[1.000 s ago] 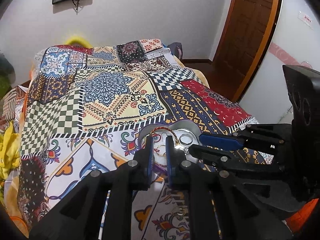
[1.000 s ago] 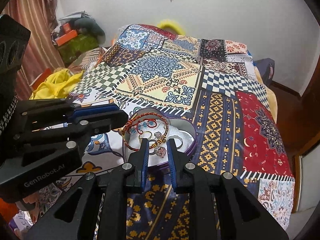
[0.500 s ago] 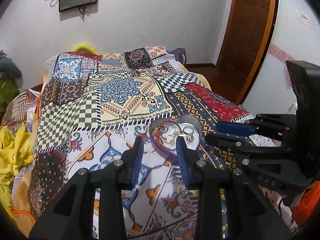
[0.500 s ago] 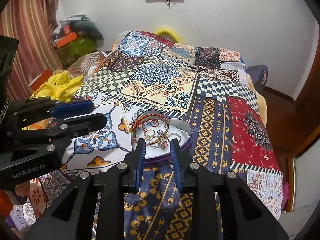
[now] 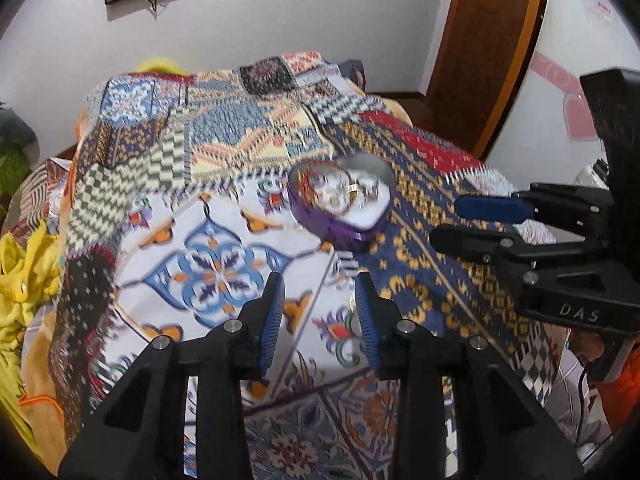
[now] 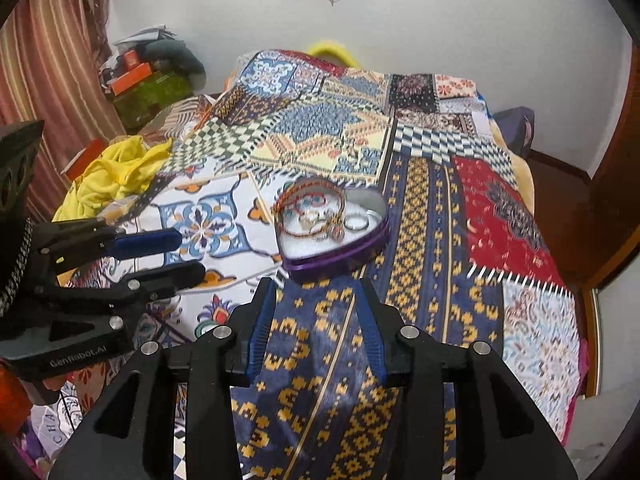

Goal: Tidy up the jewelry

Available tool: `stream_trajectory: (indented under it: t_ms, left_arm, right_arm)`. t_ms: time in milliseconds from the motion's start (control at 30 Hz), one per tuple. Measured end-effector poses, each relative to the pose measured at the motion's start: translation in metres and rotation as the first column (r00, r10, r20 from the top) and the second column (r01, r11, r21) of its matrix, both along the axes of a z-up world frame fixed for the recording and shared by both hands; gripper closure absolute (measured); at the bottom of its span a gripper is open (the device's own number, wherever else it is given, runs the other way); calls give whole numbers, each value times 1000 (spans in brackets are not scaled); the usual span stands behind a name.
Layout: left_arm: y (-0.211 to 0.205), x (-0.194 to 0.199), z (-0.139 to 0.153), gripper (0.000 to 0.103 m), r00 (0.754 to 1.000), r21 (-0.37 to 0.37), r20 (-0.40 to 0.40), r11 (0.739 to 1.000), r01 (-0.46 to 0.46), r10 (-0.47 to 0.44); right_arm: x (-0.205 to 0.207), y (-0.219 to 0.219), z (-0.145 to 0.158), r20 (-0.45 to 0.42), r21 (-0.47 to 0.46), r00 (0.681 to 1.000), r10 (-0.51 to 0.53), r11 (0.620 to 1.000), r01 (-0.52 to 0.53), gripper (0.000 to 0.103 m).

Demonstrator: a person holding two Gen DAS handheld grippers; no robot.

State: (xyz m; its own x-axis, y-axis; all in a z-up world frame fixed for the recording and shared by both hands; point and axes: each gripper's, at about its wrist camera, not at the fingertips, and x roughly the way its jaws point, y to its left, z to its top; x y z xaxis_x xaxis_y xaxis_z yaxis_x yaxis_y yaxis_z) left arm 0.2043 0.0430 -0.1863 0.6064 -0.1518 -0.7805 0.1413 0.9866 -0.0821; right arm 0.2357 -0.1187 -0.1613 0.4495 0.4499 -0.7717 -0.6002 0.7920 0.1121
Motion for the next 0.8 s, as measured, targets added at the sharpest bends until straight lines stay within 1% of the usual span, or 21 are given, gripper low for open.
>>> stream_trajectory:
  t_ms: [167,267,433,600,733,767,800]
  left_arm:
    - [-1,0,-19,67,998,-39,-62,999,14,-16]
    - [-8,5,-28,67,995,-54,-95,998,35,-40]
    - [-19,14,-39,67,988,-89,-138,994,56,-68]
    - [-20,20,-44,67,989,-117,-139,992,40,-57]
    - [-22,24,-44,67,990,-119,-132,992,39,-55]
    - [-22,24,-44,68,990,-113,-129,993,39,-54]
    - [-24,24,-44,72,991,-101,-124,994,39,-51]
  right_arm:
    - [-5,-1,-14,-32,-14,999,-4,1000,4,66]
    - [-6,-4,-18,-28,-37,999,-22,999,21,66]
    - [-6,-11,-22,-38,-37,999,-31,999,30,66]
    - [-5,-16,-26,-45,-31,998,-41,999,39,66]
    - [-7,-18,-27,-43,-22,998,-43,999,43,66]
    - [-7,-18,-27,-43,-20,998,-43,999,43,66]
    - [-7,-18,-27,-42,-20,998,-43,999,42,66]
